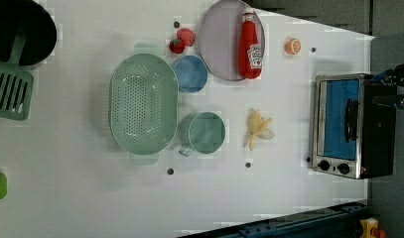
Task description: Pick Banana and place it in mug.
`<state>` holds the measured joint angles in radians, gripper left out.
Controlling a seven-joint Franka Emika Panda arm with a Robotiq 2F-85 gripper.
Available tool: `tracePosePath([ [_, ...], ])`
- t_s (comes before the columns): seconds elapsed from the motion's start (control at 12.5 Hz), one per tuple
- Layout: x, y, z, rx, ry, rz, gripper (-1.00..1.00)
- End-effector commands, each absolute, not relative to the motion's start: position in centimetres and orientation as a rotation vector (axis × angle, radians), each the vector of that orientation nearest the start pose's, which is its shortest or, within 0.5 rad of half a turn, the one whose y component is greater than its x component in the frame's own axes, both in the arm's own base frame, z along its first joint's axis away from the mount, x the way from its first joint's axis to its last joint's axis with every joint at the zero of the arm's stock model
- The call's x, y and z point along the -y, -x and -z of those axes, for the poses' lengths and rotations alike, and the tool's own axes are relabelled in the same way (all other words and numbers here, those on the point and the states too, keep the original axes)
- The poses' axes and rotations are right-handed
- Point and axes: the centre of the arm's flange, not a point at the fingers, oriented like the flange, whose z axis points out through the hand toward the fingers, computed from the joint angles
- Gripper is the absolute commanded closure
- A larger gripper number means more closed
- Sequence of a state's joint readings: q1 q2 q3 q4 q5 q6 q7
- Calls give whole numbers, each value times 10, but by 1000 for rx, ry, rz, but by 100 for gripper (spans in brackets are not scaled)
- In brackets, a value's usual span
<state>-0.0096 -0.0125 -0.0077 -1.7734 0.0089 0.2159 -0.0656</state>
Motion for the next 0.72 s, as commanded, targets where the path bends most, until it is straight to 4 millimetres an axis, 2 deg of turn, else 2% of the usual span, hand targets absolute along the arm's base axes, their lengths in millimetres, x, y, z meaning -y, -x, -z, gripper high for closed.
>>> tracePosePath([
  [0.08, 25, -467, -558, -1280, 2888, 19, -58],
  [0.24, 24, -468, -557, -1270, 2892, 24, -99],
  [0.32, 22, -469, -554, -1239, 2908, 17, -100],
  [0.48, 21, -475, -538, -1064, 2985, -17, -100],
  [0.72, 21, -490, -495, -729, 3089, -76, -100],
])
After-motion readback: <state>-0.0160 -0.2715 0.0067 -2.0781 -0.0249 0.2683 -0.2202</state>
